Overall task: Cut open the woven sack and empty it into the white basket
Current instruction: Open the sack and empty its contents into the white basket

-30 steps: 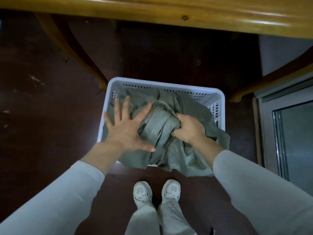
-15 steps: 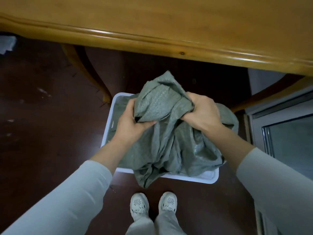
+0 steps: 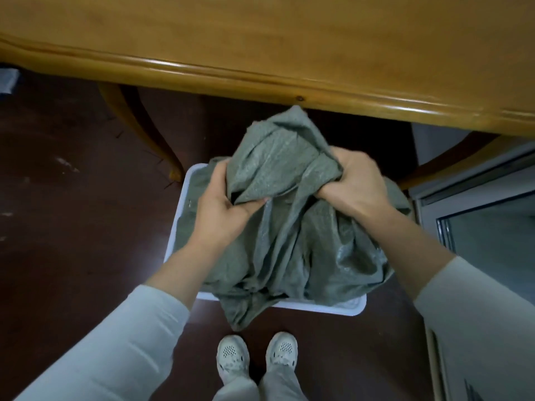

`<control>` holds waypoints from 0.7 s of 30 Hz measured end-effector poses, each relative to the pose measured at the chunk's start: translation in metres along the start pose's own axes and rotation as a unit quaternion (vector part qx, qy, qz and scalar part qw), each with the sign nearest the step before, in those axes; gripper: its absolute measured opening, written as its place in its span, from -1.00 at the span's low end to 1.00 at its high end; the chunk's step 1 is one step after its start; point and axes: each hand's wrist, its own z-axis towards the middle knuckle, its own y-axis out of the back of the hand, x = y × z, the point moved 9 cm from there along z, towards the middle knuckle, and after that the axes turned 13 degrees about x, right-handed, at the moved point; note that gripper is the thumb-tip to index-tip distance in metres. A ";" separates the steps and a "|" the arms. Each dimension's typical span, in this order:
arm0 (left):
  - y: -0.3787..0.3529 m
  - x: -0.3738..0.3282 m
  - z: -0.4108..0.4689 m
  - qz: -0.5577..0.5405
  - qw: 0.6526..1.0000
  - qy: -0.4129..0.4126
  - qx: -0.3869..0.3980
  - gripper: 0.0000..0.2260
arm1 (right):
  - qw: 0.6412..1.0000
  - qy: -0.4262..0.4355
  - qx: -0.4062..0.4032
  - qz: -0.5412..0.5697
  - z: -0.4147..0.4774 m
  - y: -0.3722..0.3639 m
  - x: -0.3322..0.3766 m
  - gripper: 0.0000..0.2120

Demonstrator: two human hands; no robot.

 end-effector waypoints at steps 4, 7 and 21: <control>0.001 -0.019 0.001 0.008 1.000 0.005 0.004 -0.50 | 0.999 -0.026 0.023 -0.003 -0.004 0.014 0.012 -0.79; 0.008 -0.040 0.007 0.006 1.000 -0.018 -0.010 -0.52 | 1.000 -0.005 -0.009 -0.012 -0.005 0.037 0.031 -0.80; 0.000 -0.041 -0.010 -0.015 0.994 0.075 0.073 0.10 | 0.989 0.002 0.147 0.011 -0.008 0.041 0.029 -0.16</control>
